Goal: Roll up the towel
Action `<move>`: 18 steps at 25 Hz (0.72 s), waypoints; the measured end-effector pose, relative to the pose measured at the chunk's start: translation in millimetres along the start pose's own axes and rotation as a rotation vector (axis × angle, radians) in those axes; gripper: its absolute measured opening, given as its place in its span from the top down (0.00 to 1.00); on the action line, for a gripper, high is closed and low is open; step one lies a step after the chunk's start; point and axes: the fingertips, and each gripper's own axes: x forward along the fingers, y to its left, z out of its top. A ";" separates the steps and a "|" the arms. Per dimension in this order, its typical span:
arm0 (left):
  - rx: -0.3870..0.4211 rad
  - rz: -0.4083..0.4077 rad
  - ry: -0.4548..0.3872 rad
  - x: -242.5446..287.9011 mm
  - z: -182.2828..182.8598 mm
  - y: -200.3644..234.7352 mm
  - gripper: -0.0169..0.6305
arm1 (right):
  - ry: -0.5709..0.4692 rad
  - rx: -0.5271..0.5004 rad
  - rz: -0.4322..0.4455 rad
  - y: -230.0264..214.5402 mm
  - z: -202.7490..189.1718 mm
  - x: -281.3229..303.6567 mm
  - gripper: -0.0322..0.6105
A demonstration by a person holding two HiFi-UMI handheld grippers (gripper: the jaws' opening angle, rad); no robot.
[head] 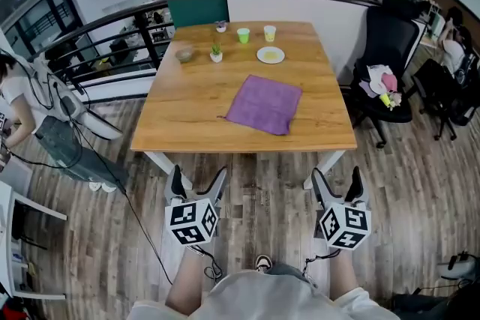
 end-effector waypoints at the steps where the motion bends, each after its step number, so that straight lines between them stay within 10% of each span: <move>1: 0.000 0.001 -0.004 7.4 2.3 -0.4 0.15 | -0.002 -0.003 0.000 -2.7 2.2 6.3 0.17; 18: 0.013 -0.048 0.009 145.9 14.9 14.0 0.15 | 0.024 -0.002 -0.033 -18.2 -0.9 131.8 0.20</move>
